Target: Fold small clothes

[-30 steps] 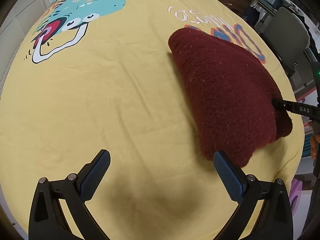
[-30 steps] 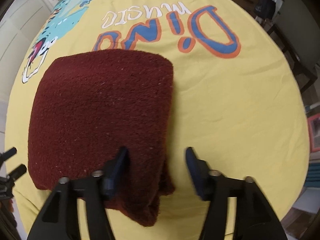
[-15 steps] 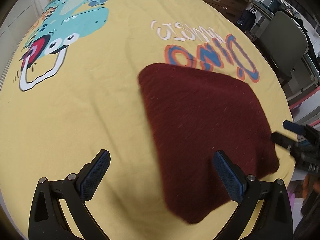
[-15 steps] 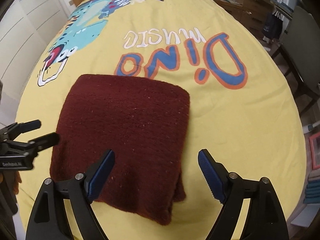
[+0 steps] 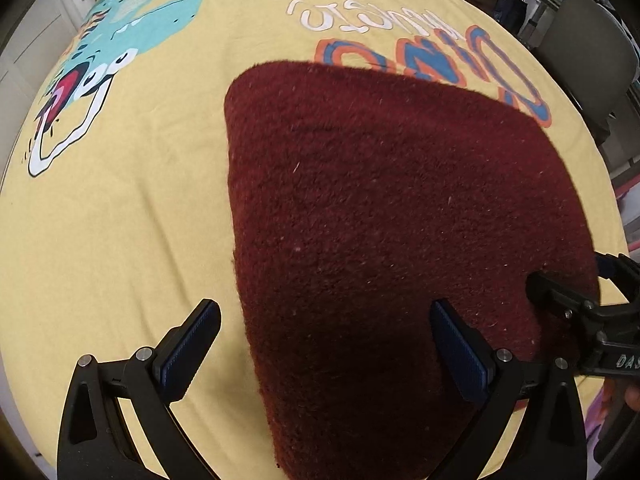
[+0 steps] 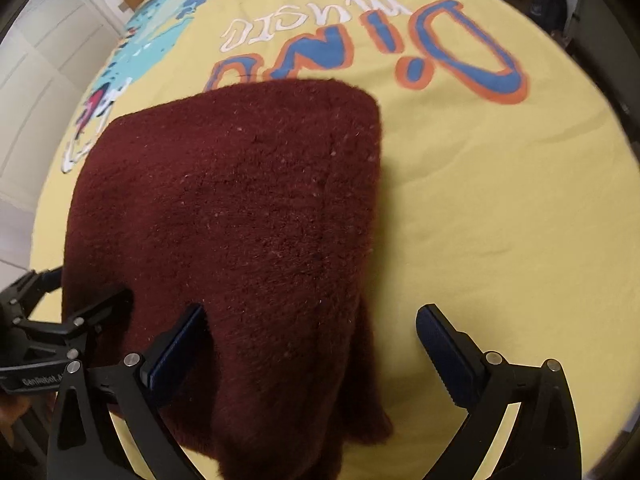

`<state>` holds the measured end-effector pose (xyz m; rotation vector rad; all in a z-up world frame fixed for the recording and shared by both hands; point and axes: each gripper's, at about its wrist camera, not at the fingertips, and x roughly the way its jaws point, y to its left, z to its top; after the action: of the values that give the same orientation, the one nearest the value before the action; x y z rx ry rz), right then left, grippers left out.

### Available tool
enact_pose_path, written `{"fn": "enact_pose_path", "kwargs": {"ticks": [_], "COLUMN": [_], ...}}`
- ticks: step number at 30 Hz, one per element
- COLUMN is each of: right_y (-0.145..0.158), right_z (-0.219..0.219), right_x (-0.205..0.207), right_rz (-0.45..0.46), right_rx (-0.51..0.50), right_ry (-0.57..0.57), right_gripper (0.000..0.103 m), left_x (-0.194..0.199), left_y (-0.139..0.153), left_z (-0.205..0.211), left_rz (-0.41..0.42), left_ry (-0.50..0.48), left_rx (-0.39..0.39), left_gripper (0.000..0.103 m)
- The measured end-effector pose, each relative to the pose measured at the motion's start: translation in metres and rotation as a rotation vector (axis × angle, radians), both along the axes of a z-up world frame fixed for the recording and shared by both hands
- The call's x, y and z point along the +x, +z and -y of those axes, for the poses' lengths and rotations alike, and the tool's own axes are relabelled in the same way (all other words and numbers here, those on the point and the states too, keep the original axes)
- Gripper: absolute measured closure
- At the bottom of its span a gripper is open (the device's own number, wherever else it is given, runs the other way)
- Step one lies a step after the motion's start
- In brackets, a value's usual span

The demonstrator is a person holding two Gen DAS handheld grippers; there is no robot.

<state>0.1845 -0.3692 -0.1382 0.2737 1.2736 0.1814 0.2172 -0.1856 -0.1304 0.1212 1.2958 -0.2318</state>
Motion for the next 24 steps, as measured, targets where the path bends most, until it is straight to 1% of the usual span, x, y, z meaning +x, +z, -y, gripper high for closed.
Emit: {"fn": "enact_pose_path", "kwargs": {"ticks": [3, 8, 10, 12, 14, 15, 16, 17, 18, 19, 21, 22, 24], "right_y": [-0.006, -0.014, -0.015, -0.014, -0.011, -0.009, -0.007, -0.003, 0.000, 0.005, 0.016, 0.022, 0.039], "right_z": [0.003, 0.009, 0.009, 0.009, 0.009, 0.009, 0.009, 0.006, 0.003, -0.001, -0.008, -0.012, -0.018], "right_x": [0.001, 0.000, 0.000, -0.001, -0.003, -0.003, -0.004, -0.005, -0.006, -0.007, -0.009, -0.010, -0.014], "right_rz": [-0.013, -0.074, -0.084, -0.090, -0.085, -0.080, -0.079, -0.077, -0.071, -0.062, -0.044, -0.031, 0.007], "right_rx": [0.054, 0.114, 0.123, 0.130, 0.160, 0.192, 0.210, 0.194, 0.176, 0.147, 0.105, 0.088, 0.062], "right_ry": [-0.005, -0.044, -0.041, -0.036, -0.030, -0.027, -0.030, -0.030, -0.021, -0.011, -0.003, 0.003, 0.014], "right_gripper": [0.000, 0.000, 0.001, 0.002, 0.010, 0.025, 0.034, 0.036, 0.043, 0.049, 0.058, 0.061, 0.064], "left_x": [-0.004, -0.003, -0.002, 0.000, 0.002, 0.002, 0.002, 0.001, 0.001, 0.001, 0.001, 0.001, 0.001], "left_y": [-0.004, -0.004, -0.006, -0.009, -0.011, -0.011, -0.011, -0.011, -0.010, -0.009, -0.005, -0.002, 0.004], "left_z": [0.002, 0.010, 0.009, 0.005, 0.003, 0.001, -0.001, -0.003, -0.005, -0.006, -0.002, -0.001, -0.003], "left_rz": [0.008, 0.015, 0.003, -0.020, -0.034, -0.040, -0.046, -0.053, -0.065, -0.067, -0.056, -0.051, -0.041], "left_ry": [0.001, -0.021, -0.018, -0.003, 0.005, 0.006, 0.004, -0.001, -0.003, -0.002, -0.028, -0.037, -0.045], "left_rx": [0.008, 0.026, 0.007, -0.030, -0.056, -0.071, -0.093, -0.123, -0.162, -0.172, -0.174, -0.181, -0.205], "left_gripper": [0.000, 0.000, 0.000, 0.000, 0.000, 0.002, 0.004, 0.014, 0.022, 0.023, 0.035, 0.038, 0.051]}}
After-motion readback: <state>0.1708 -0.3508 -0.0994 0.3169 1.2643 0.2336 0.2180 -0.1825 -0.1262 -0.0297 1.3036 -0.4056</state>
